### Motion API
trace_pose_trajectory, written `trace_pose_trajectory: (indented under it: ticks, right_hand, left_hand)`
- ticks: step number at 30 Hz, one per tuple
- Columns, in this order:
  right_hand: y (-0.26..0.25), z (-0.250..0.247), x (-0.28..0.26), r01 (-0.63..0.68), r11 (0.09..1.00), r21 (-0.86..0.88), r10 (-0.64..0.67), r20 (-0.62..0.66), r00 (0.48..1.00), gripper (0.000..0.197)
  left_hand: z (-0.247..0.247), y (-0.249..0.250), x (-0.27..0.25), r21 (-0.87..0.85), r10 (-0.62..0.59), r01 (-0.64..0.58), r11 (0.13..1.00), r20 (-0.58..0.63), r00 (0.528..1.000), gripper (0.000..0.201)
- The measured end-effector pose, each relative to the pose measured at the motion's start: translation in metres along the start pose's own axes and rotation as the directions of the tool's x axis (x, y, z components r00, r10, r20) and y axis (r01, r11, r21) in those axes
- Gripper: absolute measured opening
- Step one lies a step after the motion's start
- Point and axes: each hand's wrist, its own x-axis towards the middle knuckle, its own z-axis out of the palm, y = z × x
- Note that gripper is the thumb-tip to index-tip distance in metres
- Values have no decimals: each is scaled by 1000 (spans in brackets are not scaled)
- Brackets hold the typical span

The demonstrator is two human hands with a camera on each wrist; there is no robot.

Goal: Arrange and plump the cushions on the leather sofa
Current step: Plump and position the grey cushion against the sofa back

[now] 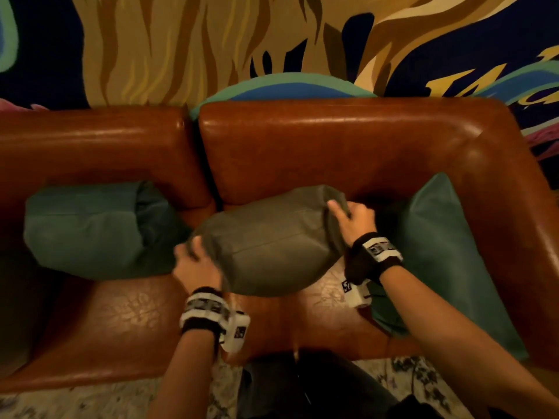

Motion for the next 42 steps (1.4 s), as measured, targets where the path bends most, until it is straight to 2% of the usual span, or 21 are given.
trace_pose_trajectory:
  ticks: [2,8,11,13,14,16,18,19,21,23,25,26,28,31,32,34,36,37,38,40,42]
  right_hand:
    - [5,-13,0,26,1000,0,-26,-29,999,46]
    - [13,-27,-8,26,998,-57,-26,1,1000,51]
    - [3,-22,-24,62,996,-63,-63,-3,998,48]
    - [-15,-6,-45,179,982,-62,-178,15,984,44]
    - [-26,7,-57,225,974,-33,-224,34,974,41]
    - [-45,31,-78,318,945,83,-325,108,939,34]
    - [-58,55,-94,323,917,233,-377,245,893,29]
    - [-61,65,-100,275,920,279,-358,314,879,29]
    - [-51,79,-100,181,943,278,-278,364,889,28]
    - [-21,94,-83,78,963,258,-157,300,941,32]
    - [9,107,-64,-128,965,230,64,266,962,57]
    - [25,112,-55,-246,945,214,181,283,942,67]
    - [58,120,-39,-434,890,138,373,325,869,67]
    - [86,118,-25,-569,822,15,526,362,770,83]
    - [89,113,-25,-612,791,10,570,352,742,89]
    - [96,105,-20,-709,701,76,651,339,680,97]
    - [93,96,-19,-760,567,316,650,394,649,101]
    - [90,91,-17,-718,500,484,605,398,689,91]
    - [86,87,-12,-620,532,577,552,319,771,65]
    - [67,69,-5,-347,762,547,363,83,928,9]
    - [39,39,1,-176,893,414,199,-12,980,26]
  left_hand:
    - [-10,-6,13,-44,-24,21,999,-63,998,34]
    - [-25,-27,26,39,86,-88,995,63,994,38]
    - [-36,-42,17,123,92,-101,987,74,993,48]
    - [-37,-41,0,280,160,-181,943,97,982,68]
    - [-35,-36,-12,331,232,-275,903,164,959,80]
    - [-28,-22,-38,292,365,-514,806,437,822,102]
    - [-17,-7,-60,251,283,-557,791,657,699,123]
    - [-12,-1,-64,277,205,-509,815,685,699,125]
    - [-8,6,-62,359,114,-428,830,641,759,107]
    - [-11,11,-56,459,125,-469,755,601,789,78]
    - [-18,12,-52,517,141,-484,706,567,811,55]
    - [-21,13,-50,521,179,-497,694,543,820,48]
    - [-30,15,-46,436,334,-563,702,496,801,37]
    - [-50,17,-42,228,573,-660,716,349,742,38]
    - [-57,19,-41,178,593,-648,741,282,755,41]
    - [-73,28,-36,44,518,-535,844,195,833,49]
    - [-85,41,-26,-62,420,-416,907,163,893,54]
    - [-89,49,-19,-73,403,-396,915,164,901,57]
    - [-92,57,-11,-63,409,-405,912,175,895,60]
    - [-96,65,6,2,427,-438,899,214,878,61]
    - [-100,66,21,57,415,-437,898,227,881,62]
